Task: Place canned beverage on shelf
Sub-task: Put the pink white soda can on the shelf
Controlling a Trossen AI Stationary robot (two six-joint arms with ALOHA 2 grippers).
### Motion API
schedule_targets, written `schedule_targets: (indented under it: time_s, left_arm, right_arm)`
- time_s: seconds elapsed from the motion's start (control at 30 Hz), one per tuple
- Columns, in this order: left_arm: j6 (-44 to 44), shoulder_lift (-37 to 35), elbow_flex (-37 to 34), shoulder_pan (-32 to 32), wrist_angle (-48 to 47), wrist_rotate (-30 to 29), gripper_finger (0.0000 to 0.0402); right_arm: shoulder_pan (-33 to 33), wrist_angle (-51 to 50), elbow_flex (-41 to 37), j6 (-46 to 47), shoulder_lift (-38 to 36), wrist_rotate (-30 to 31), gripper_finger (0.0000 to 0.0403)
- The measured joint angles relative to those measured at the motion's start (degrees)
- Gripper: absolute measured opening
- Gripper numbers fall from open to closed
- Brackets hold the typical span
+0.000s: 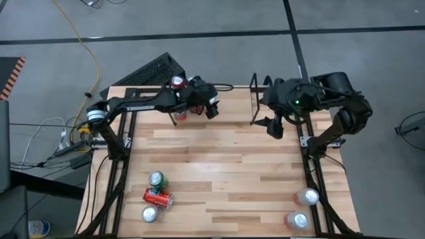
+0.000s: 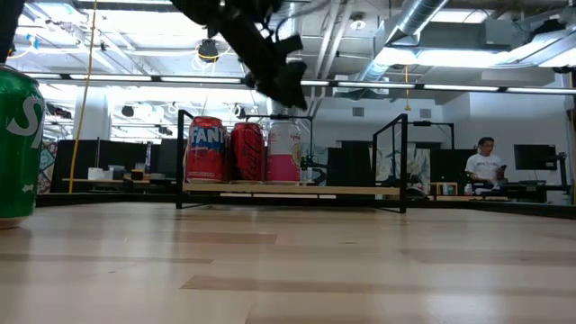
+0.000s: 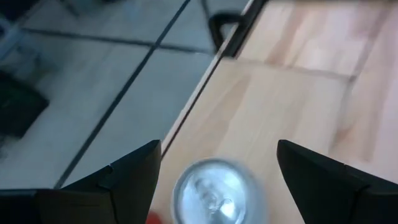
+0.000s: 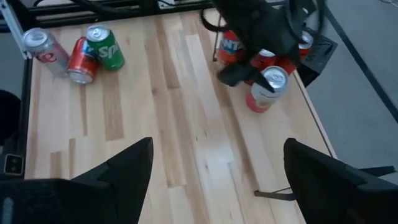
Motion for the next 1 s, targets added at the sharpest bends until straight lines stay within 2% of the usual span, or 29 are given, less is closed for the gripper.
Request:
schedule_targets:
  time_s: [0.27, 0.43, 0.57, 0.7, 0.83, 1.0]
  left_arm:
    - [0.62, 2.64, 1.17, 0.34, -4.68, -4.77, 0.0306]
    - [0.46, 2.62, 1.21, 0.71, -6.80, -3.52, 0.0306]
    - [-1.07, 2.62, 1.19, 1.32, -8.71, 0.01, 0.0306]
    - [-1.30, 2.62, 1.19, 1.35, -9.11, 0.16, 0.0302]
    - [-0.93, 2.54, 1.21, 1.33, -9.93, 1.40, 0.0267]
    - [0.14, 2.44, 1.23, 1.35, -10.65, 4.35, 0.0192]
  right_arm:
    - [1.44, -0.06, -2.10, -0.54, 1.46, 0.00, 0.0333]
    - [1.42, -0.07, -4.71, -0.54, 1.46, -0.02, 0.0333]
    - [1.29, -0.04, -6.27, -0.53, 1.46, -0.02, 0.0333]
    - [1.40, -0.04, -6.78, -0.48, 1.46, -0.02, 0.0333]
    - [1.42, -0.02, -6.78, -0.16, 1.46, -0.02, 0.0333]
    - [1.42, -0.02, -6.78, 0.02, 1.46, -0.05, 0.0333]
